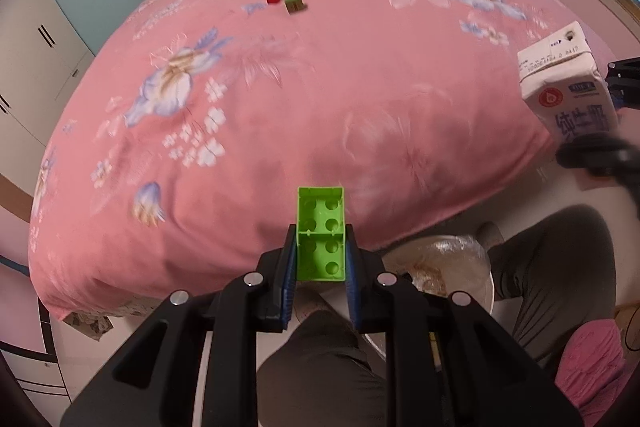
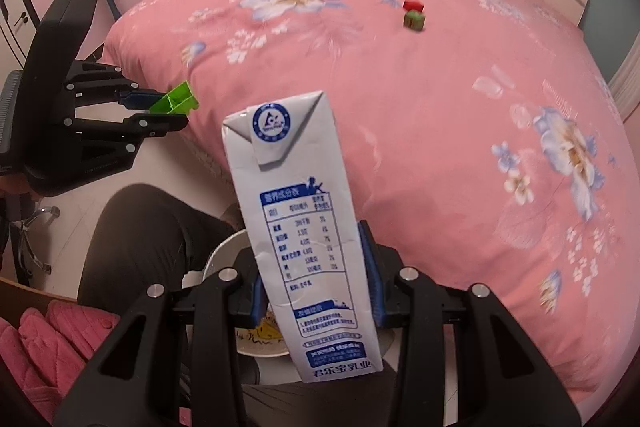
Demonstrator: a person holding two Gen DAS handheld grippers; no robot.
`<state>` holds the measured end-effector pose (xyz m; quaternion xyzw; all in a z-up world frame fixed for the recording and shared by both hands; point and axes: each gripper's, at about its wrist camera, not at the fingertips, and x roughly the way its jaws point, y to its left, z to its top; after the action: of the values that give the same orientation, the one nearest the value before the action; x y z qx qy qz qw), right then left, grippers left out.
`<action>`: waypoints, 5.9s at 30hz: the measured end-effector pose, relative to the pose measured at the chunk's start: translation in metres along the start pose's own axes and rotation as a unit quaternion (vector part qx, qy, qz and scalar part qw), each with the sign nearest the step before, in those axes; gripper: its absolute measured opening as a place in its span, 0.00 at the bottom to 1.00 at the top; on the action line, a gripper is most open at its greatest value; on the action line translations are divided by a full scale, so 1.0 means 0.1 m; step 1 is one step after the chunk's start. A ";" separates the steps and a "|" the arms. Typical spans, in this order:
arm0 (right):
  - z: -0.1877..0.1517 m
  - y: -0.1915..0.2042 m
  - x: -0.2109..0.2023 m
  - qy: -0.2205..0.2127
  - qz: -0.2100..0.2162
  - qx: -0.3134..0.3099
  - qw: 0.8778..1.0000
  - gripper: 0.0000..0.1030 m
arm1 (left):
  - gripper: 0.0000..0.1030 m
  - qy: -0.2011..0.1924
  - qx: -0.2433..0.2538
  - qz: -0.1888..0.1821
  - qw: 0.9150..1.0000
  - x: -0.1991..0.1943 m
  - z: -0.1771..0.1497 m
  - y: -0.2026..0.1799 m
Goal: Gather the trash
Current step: 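Carry the green block and white milk carton over the trash bin, then open both tools to drop the green block and milk carton into the bin, then lift both tools from the bin and reach toward the remaining blocks, then grasp the red block with the left tool while the right tool grasps the green block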
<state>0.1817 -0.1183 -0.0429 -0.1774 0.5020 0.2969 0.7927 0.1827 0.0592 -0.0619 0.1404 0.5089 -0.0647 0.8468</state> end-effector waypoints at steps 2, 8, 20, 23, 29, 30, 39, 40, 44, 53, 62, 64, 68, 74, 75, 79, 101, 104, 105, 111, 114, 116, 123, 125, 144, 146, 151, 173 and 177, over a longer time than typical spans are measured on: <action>-0.08 0.00 0.09 0.009 0.005 0.004 1.000 0.38 | 0.23 0.003 0.004 0.001 1.000 0.08 -0.07 -0.06; -0.31 0.04 0.35 0.035 0.021 0.011 0.999 0.38 | 0.23 0.030 0.008 -0.020 0.999 0.35 -0.28 -0.26; -0.66 0.11 0.86 0.069 0.052 0.030 0.996 0.38 | 0.23 0.080 -0.003 -0.055 0.995 0.88 -0.64 -0.58; -0.71 0.14 1.01 0.083 0.059 0.031 0.994 0.38 | 0.23 0.099 -0.011 -0.064 0.993 1.05 -0.75 -0.64; -0.88 0.22 1.35 0.114 0.073 0.038 0.990 0.38 | 0.23 0.119 -0.026 -0.077 0.990 1.29 -0.86 -0.71; -0.91 0.23 1.40 0.118 0.075 0.040 0.989 0.38 | 0.23 0.123 -0.029 -0.078 0.989 1.33 -0.88 -0.72; -1.09 0.21 1.90 0.150 0.084 0.077 0.982 0.39 | 0.23 0.167 -0.061 -0.103 0.979 1.77 -1.04 -0.77; -1.10 0.21 1.96 0.153 0.085 0.083 0.981 0.39 | 0.23 0.170 -0.066 -0.105 0.977 1.81 -1.06 -0.77; -1.18 0.21 2.22 0.177 0.079 0.102 0.976 0.39 | 0.23 0.193 -0.084 -0.122 0.970 2.02 -1.12 -0.80; -1.30 0.24 2.75 0.219 0.067 0.138 0.964 0.39 | 0.23 0.229 -0.109 -0.140 0.957 2.38 -1.22 -0.90; -1.45 0.28 3.17 0.247 0.066 0.163 0.953 0.39 | 0.23 0.259 -0.140 -0.159 0.942 2.68 -1.33 -0.95; -1.44 0.24 3.26 0.250 0.068 0.168 0.951 0.39 | 0.23 0.266 -0.144 -0.165 0.939 2.74 -1.35 -0.96; -1.49 0.26 3.38 0.261 0.077 0.174 0.946 0.39 | 0.23 0.277 -0.153 -0.183 0.931 2.82 -1.38 -0.97; -1.42 0.27 3.50 0.268 0.074 0.173 0.945 0.49 | 0.39 0.272 -0.166 -0.178 0.931 2.82 -1.37 -0.93; -1.40 0.30 3.53 0.267 0.074 0.172 0.945 0.49 | 0.39 0.272 -0.166 -0.178 0.931 2.82 -1.36 -0.93; -1.39 0.37 3.59 0.264 0.075 0.169 0.947 0.49 | 0.39 0.271 -0.162 -0.175 0.933 2.83 -1.37 -0.94; -1.37 0.30 3.05 0.222 0.062 0.145 0.962 0.49 | 0.39 0.225 -0.132 -0.148 0.954 2.35 -1.23 -0.91; -1.30 0.30 2.85 0.207 0.058 0.136 0.967 0.49 | 0.40 0.204 -0.118 -0.133 0.963 2.16 -1.15 -0.87; -1.27 0.30 2.76 0.199 0.055 0.132 0.969 0.49 | 0.40 0.195 -0.113 -0.127 0.966 2.09 -1.11 -0.85; -1.01 0.25 2.13 0.144 0.032 0.100 0.984 0.49 | 0.39 0.125 -0.094 -0.095 0.983 1.48 -0.81 -0.59; -0.86 0.21 1.78 0.112 0.015 0.081 0.990 0.49 | 0.39 0.087 -0.091 -0.079 0.989 1.16 -0.63 -0.46; -0.76 0.17 1.56 0.094 0.009 0.075 0.993 0.49 | 0.39 0.065 -0.090 -0.072 0.991 0.97 -0.51 -0.39; -0.42 0.03 0.88 0.037 -0.001 0.062 0.997 0.49 | 0.40 -0.001 -0.071 -0.058 0.996 0.43 -0.10 -0.19; -0.32 0.01 0.75 0.028 -0.004 0.060 0.998 0.51 | 0.40 -0.014 -0.059 -0.046 0.997 0.34 0.00 -0.15; 0.75 -0.17 0.05 -0.068 -0.030 -0.002 0.997 0.61 | 0.56 -0.106 -0.039 0.006 0.994 -0.19 1.19 0.51; 0.89 -0.24 0.05 -0.075 -0.029 -0.004 0.997 0.61 | 0.57 -0.107 -0.045 0.008 0.993 -0.16 1.34 0.61; 1.23 -0.42 0.08 -0.090 -0.033 -0.008 0.995 0.62 | 0.58 -0.111 -0.050 0.007 0.993 0.00 1.75 0.79; 2.60 -1.57 1.34 -0.078 -0.002 0.008 0.997 0.62 | 0.62 -0.064 -0.013 -0.021 0.998 1.69 3.06 1.21; 2.74 -1.74 1.69 -0.065 -0.001 -0.004 0.998 0.62 | 0.62 -0.060 -0.017 -0.036 0.997 2.01 3.21 1.24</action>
<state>0.5383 -0.0423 -0.0796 -0.1617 0.4479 0.3092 0.8232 0.5802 0.0869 -0.0748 0.1035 0.4628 -0.0944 0.8753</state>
